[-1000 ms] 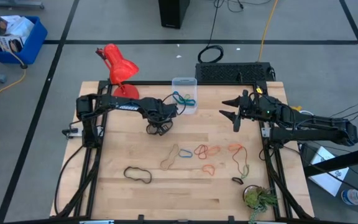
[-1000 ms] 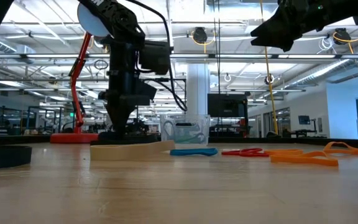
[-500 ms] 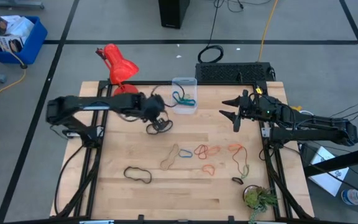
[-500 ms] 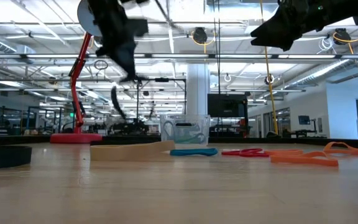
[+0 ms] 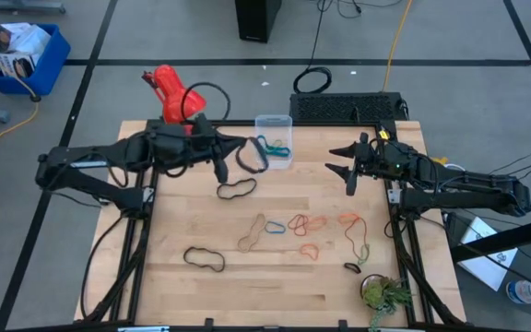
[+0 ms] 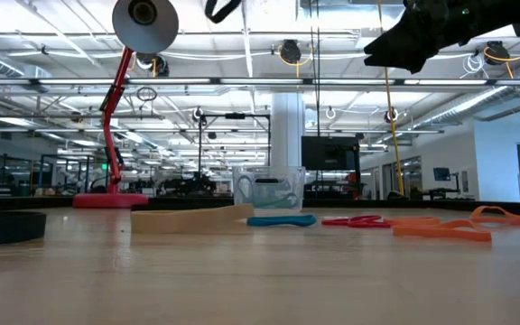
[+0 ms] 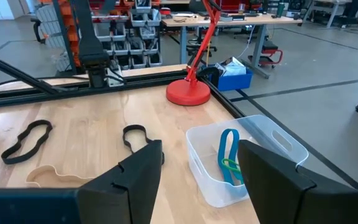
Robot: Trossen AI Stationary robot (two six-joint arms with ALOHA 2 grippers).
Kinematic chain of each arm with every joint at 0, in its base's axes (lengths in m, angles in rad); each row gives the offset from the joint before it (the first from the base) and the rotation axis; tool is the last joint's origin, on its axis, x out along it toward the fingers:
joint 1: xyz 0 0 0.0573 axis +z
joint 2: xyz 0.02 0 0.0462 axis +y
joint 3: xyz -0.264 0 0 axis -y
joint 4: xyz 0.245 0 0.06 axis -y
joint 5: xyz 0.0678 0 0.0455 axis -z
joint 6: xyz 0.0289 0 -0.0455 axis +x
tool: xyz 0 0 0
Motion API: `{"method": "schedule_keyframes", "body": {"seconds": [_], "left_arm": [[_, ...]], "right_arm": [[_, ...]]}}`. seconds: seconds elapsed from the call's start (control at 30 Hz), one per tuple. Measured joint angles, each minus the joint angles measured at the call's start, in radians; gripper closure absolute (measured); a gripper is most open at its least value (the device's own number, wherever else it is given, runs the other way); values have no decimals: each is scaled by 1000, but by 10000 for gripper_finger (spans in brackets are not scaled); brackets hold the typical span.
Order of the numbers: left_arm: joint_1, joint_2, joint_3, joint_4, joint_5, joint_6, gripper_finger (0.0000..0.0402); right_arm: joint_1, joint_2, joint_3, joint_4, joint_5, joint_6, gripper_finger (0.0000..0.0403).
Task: Pick and place rubber bands into bin
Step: Put the black rubber band into the transparent bin
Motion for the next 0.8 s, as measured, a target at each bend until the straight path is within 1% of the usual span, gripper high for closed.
{"method": "schedule_keyframes", "body": {"seconds": [0.17,0.3,0.4,0.47,0.53,0.6,0.67,0.73,0.8], "left_arm": [[-1,7,0,57,2,40,401],[19,29,0,72,-55,62,401],[46,66,2,109,-77,80,401],[64,96,0,116,-83,96,401],[78,143,14,151,-123,111,401],[93,197,50,100,-179,144,401],[107,264,120,44,-208,165,401],[126,331,204,-82,-234,172,401],[145,400,301,-174,-258,174,401]], "right_arm": [[0,0,0,20,0,-1,195],[0,0,0,38,1,-19,195],[0,0,0,39,3,-26,195],[0,0,0,38,24,-25,195],[-2,0,0,37,45,-26,195],[-2,0,0,39,69,-26,195],[-2,0,0,40,88,-26,195],[-2,0,0,39,99,-25,195],[-2,0,0,37,99,-25,195]]}}
